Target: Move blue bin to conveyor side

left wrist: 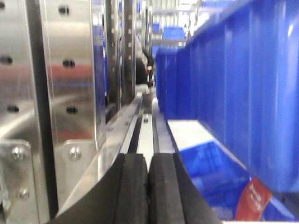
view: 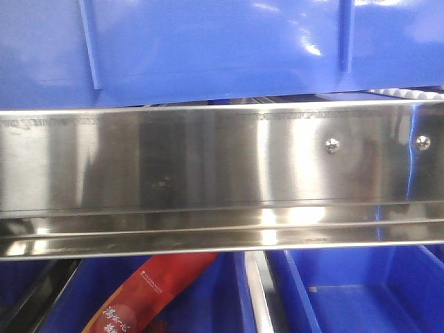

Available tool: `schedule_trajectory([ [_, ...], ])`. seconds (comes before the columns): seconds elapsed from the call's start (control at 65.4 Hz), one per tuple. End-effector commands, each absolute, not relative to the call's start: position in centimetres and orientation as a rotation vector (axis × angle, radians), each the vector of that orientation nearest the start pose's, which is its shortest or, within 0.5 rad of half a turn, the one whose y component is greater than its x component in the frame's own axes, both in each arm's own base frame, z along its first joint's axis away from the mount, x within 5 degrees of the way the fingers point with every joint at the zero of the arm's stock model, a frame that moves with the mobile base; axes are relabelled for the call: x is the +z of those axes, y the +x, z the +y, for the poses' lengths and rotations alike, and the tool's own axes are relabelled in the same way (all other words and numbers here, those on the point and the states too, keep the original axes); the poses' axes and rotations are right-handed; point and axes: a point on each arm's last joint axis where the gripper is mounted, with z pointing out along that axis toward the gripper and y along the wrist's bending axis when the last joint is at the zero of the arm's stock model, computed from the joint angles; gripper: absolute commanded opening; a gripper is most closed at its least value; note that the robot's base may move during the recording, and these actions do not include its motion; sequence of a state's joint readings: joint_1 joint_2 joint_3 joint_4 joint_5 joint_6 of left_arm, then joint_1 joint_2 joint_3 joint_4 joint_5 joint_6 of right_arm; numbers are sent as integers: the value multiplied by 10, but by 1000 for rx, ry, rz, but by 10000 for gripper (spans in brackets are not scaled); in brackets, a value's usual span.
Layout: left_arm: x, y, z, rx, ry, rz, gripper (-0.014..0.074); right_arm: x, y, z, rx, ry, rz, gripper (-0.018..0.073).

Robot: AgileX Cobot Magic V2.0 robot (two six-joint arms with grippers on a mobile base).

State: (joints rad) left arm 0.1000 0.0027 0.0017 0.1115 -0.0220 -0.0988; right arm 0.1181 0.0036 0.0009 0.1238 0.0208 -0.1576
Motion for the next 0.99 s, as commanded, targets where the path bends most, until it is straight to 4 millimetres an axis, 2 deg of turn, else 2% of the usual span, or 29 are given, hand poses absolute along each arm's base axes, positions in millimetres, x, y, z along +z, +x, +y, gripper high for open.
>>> schedule_trajectory([
  [0.0, 218, 55, 5, 56, -80, 1428, -20, 216, 56, 6, 73, -105, 1455, -78],
  [0.199, 218, 55, 5, 6, -129, 1428, -20, 226, 54, 5, 71, -79, 1343, -78],
  [0.306, 243, 50, 5, 5, -127, 1388, -17, 230, 53, 4, 129, -19, 1332, -78],
  [0.367, 264, 44, 4, 6, -125, 1363, -16, 247, 49, 4, 137, -26, 1316, -78],
  [0.443, 295, 31, 3, 5, -124, 1360, -16, 277, 40, 5, 154, -46, 1310, -78],
  [0.566, 331, 18, 2, -4, -121, 1423, -13, 320, 24, 6, 169, -68, 1287, -73],
  [0.581, 337, 17, 2, -4, -116, 1438, -5, 329, 22, 6, 171, -71, 1285, -57],
  [0.657, 357, 18, 2, 2, -99, 1506, 68, 351, 25, 7, 174, -77, 1297, 20],
  [0.764, 386, 25, 2, -5, -95, 1552, 253, 382, 38, 8, 174, -78, 1311, 239],
  [0.856, 405, 42, 2, -16, -99, 1580, 404, 397, 54, 10, 173, -79, 1345, 411],
  [0.917, 416, 52, 2, -27, -103, 1604, 471, 406, 69, 12, 175, -82, 1380, 520],
  [0.948, 420, 60, 2, -32, -106, 1635, 507, 408, 75, 13, 179, -86, 1393, 565],
  [0.978, 424, 65, 3, -32, -108, 1665, 533, 410, 81, 14, 171, -96, 1403, 572],
])
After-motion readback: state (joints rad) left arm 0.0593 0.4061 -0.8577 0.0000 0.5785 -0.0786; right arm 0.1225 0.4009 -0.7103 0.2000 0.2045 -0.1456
